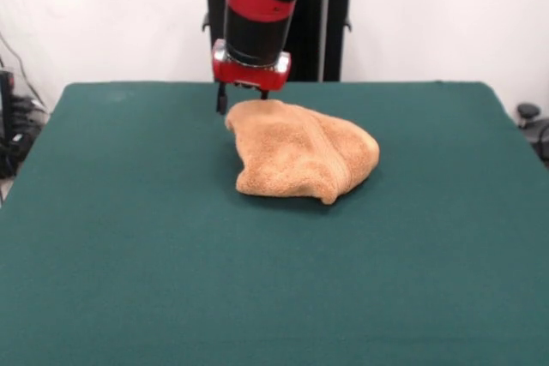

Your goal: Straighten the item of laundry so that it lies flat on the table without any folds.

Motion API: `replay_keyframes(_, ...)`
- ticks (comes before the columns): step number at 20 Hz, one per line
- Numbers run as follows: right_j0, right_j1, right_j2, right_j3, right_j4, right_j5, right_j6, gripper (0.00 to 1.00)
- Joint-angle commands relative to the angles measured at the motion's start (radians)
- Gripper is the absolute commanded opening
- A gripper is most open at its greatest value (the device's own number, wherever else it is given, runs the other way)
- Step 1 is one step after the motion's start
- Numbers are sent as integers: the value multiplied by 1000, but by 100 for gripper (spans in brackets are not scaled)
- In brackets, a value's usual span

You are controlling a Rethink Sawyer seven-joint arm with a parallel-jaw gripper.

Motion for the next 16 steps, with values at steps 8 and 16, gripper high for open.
replay_keyframes(8,-14,-423,-28,291,-41,411,18,100)
replay_keyframes(16,-67,-333,18,395,-60,108,119,100)
